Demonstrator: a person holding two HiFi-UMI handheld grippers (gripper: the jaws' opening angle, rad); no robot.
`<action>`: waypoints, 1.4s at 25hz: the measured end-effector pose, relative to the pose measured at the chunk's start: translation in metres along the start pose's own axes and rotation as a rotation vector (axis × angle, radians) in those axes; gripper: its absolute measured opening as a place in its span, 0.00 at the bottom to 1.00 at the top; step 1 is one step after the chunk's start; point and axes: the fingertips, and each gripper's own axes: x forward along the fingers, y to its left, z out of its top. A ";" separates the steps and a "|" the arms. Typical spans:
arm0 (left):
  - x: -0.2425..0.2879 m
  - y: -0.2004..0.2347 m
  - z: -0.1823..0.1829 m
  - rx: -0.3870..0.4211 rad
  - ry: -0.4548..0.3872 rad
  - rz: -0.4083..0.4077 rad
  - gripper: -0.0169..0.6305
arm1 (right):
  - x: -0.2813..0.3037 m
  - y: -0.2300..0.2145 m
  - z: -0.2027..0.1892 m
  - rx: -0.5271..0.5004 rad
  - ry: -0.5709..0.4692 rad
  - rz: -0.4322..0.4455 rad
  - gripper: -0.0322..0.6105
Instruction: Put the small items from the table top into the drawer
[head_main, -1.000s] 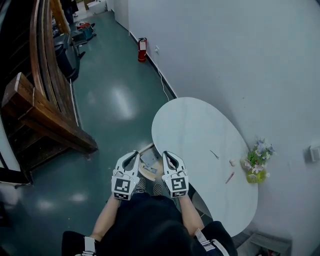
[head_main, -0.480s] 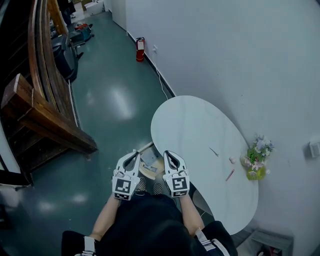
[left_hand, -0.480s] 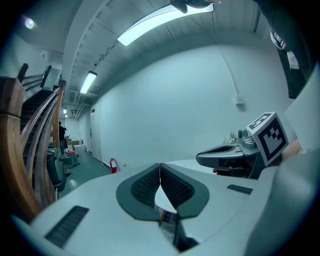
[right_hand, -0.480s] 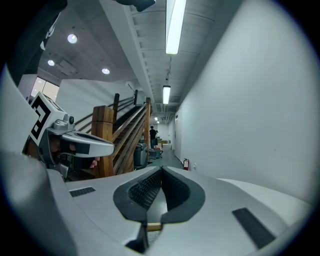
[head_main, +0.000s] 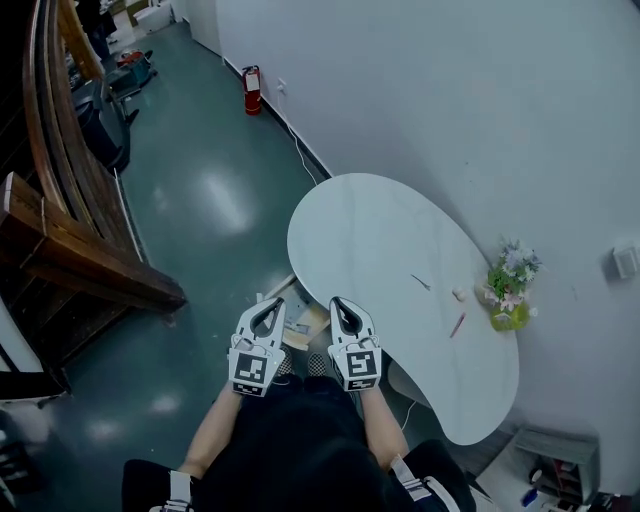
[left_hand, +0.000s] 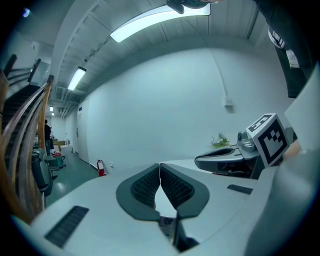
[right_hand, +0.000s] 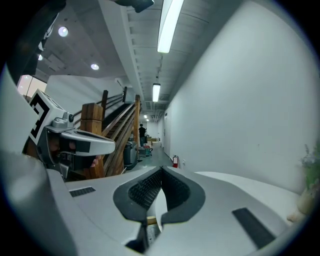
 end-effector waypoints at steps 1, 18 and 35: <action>0.003 -0.004 0.000 0.004 -0.002 -0.020 0.06 | -0.003 -0.003 -0.001 0.005 0.000 -0.019 0.10; 0.055 -0.099 -0.003 0.052 -0.021 -0.367 0.06 | -0.099 -0.093 -0.043 0.078 0.021 -0.430 0.10; 0.163 -0.211 0.013 0.063 0.025 -0.470 0.06 | -0.149 -0.231 -0.080 0.119 0.077 -0.515 0.10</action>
